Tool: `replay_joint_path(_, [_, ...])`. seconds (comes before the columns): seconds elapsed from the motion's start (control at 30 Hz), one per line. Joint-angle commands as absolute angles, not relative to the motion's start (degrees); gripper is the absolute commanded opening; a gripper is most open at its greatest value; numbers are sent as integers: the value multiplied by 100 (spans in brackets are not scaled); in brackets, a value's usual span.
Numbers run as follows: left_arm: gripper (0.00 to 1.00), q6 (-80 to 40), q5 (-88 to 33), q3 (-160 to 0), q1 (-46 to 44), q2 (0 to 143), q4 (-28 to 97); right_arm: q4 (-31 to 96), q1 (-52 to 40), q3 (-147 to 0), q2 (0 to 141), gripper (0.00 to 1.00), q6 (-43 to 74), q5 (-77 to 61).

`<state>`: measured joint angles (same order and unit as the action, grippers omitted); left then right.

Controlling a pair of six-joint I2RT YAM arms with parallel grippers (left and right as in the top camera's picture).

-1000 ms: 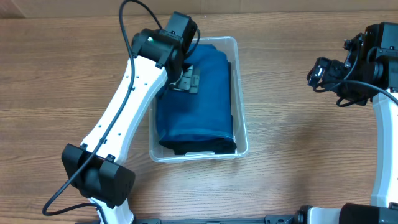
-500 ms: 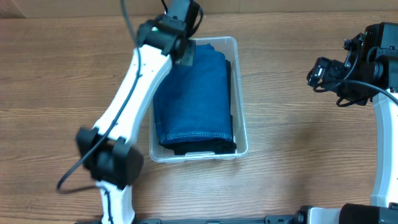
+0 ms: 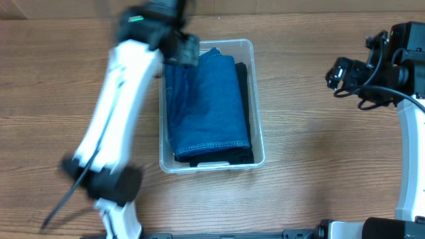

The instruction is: Pack container

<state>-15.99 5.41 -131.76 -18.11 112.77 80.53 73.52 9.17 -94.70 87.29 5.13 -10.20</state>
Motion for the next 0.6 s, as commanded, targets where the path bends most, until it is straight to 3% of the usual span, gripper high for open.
replay_joint_path(0.0, [100,-1549,1103,-13393,-1098,10200,8281,6637,191,-9489,8683,100,-183,-1216])
replay_joint_path(0.13, [100,-1669,1118,-13388,-250,10208,8460,5540,-379,-9489,8683,100,-154,-1028])
replay_joint_path(0.3, [100,-1544,1096,-13388,189,10057,9146,5905,-421,-9489,8409,100,165,-1098])
replay_joint_path(0.47, [100,-1627,1050,-13264,58,8827,9526,6119,-423,-9161,7050,100,495,-600])
replay_joint_path(0.57, [100,-1629,1050,-12186,-91,7391,9338,5994,-423,-8193,6051,100,495,-600])
